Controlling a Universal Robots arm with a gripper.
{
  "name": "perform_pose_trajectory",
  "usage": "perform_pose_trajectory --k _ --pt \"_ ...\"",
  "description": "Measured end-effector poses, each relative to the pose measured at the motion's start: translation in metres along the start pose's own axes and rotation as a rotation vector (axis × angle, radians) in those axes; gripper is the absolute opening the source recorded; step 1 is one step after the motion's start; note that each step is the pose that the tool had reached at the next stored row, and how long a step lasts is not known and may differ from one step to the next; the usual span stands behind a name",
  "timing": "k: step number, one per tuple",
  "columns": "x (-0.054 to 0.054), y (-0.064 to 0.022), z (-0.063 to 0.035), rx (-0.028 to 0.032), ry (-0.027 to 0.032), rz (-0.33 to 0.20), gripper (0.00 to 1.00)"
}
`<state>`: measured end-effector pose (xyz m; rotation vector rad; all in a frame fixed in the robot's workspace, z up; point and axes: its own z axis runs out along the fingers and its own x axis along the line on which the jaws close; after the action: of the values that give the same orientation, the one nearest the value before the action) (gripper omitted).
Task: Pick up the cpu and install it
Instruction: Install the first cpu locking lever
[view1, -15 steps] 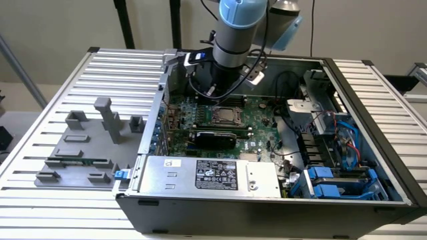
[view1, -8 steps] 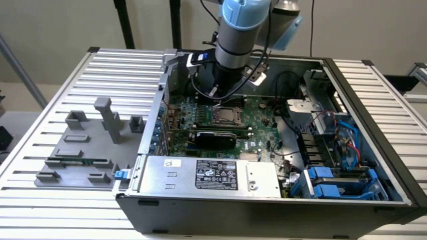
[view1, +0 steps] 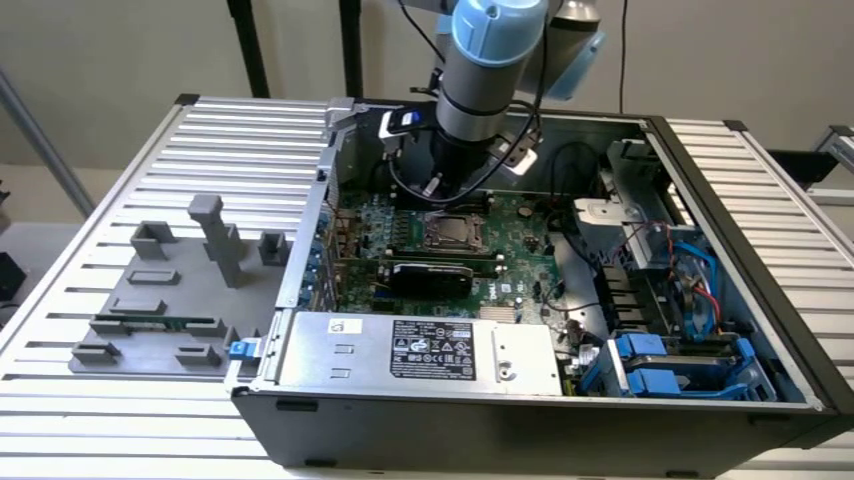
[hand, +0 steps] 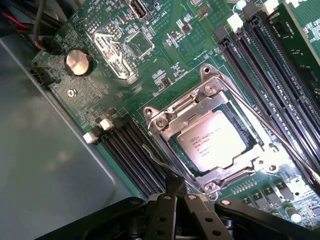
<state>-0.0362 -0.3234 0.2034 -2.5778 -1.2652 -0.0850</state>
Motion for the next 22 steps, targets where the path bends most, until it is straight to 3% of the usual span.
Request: perform_pose_trajectory --k 22 --pt "0.0094 0.0095 0.0036 -0.0095 -0.0135 0.001 0.11"
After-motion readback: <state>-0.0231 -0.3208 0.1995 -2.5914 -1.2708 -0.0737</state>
